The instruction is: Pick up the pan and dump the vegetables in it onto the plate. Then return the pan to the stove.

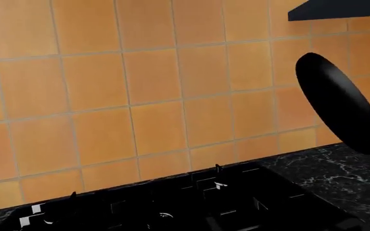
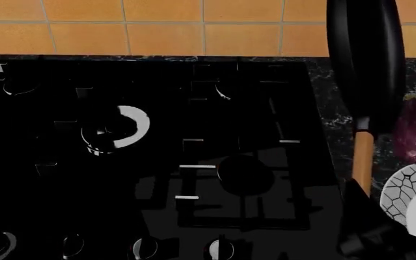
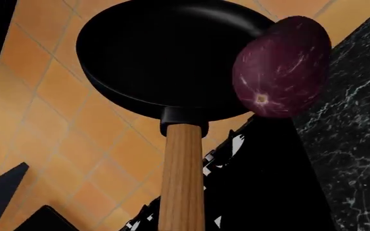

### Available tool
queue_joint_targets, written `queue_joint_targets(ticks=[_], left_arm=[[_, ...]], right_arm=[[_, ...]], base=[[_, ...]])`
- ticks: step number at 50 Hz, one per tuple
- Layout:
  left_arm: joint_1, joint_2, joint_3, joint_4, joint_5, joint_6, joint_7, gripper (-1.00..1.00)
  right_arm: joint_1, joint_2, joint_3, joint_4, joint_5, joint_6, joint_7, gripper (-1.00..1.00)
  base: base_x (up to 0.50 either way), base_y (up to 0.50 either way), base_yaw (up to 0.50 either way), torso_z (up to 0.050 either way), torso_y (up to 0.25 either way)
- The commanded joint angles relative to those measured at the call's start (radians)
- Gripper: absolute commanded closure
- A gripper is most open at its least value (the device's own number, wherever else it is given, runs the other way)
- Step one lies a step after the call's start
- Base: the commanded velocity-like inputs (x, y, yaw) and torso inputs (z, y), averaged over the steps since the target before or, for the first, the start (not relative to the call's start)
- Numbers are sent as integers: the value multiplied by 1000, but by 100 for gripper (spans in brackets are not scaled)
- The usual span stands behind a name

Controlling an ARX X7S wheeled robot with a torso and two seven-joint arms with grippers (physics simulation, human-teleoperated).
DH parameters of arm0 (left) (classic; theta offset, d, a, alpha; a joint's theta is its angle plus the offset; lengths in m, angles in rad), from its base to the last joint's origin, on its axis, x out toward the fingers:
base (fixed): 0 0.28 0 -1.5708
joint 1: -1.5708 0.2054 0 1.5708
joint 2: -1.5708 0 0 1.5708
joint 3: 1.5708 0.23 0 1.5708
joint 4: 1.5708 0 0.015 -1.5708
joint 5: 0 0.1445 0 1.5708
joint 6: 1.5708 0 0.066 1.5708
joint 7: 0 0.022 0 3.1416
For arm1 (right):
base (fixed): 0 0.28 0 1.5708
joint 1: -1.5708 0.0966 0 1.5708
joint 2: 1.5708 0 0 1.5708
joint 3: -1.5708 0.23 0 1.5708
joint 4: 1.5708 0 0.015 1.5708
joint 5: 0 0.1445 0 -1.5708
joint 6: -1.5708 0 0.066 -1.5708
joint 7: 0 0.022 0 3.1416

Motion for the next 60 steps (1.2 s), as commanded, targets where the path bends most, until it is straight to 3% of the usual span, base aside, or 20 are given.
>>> queue_joint_targets(ticks=[1, 6, 9, 13, 22, 35, 60], left_arm=[[-95, -59, 130, 3, -25, 66, -73, -100], [-129, -76, 180, 7, -23, 84, -97, -100], [-141, -73, 202, 3, -17, 89, -101, -100], [-156, -66, 217, -1, -22, 85, -102, -100], [-152, -74, 236, -12, -9, 113, -99, -100], [-136, -92, 238, -23, 3, 155, -104, -100], [-100, -113, 248, -43, 39, 217, -97, -100]], right_arm=[[8, -55, 72, 34, -34, -38, -143, 100], [5, -46, 62, 15, -76, -36, -105, 100], [13, -5, 35, -57, -290, -22, 104, 100], [19, 68, 37, -198, -432, 25, 279, 100], [112, 188, 5, -418, -593, 225, 524, 100], [315, 197, -114, -452, -562, 518, 581, 100], [766, 17, -311, -271, -461, 970, 491, 100]], base=[[0, 0, 0, 0, 0], [0, 0, 0, 0, 4], [0, 0, 0, 0, 0], [0, 0, 0, 3, 3], [0, 0, 0, 0, 3], [0, 0, 0, 1, 2], [0, 0, 0, 1, 2]])
